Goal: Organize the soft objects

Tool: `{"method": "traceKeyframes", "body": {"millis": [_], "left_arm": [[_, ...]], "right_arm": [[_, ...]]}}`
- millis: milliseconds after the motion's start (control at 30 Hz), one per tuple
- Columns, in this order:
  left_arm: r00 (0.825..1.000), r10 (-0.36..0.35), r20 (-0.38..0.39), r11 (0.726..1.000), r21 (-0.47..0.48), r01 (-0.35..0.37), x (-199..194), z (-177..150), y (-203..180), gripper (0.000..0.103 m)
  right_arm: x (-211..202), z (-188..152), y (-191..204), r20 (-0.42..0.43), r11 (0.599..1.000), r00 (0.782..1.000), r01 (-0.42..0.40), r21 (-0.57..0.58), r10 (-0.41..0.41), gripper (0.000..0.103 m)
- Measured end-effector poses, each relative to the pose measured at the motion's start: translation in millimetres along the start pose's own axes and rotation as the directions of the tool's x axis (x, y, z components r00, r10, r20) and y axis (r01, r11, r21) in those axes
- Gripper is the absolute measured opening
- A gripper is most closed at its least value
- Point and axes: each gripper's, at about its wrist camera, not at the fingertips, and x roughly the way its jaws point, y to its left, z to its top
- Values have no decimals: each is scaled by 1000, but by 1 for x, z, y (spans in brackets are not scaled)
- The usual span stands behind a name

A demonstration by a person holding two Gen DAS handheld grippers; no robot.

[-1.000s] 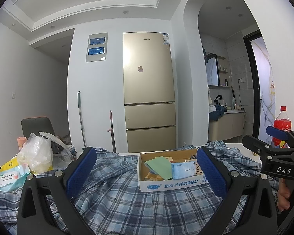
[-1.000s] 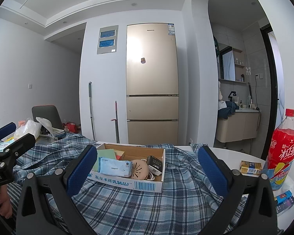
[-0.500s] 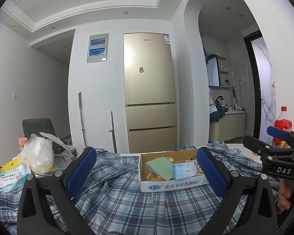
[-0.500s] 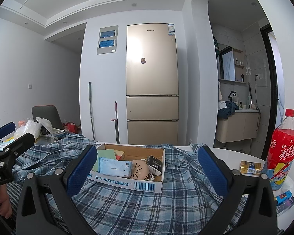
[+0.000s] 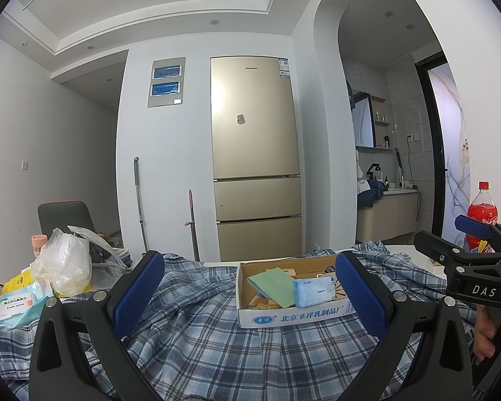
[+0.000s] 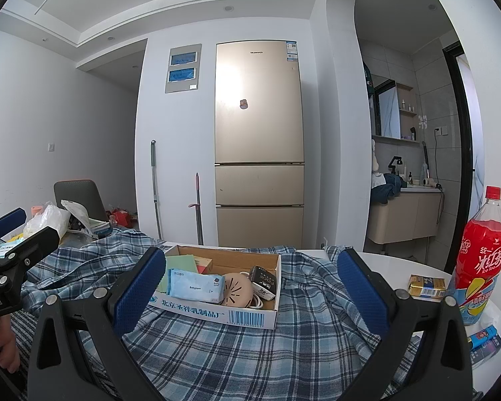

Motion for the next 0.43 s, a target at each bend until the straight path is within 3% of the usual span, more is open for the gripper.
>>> {"method": "traceKeyframes", "body": {"millis": [433], "left_arm": [[1000,0,0,1000,1,0,0,0,0,103]], "right_arm": [[-1,2,-1,3,1000,1000,0,0,0,103]]}}
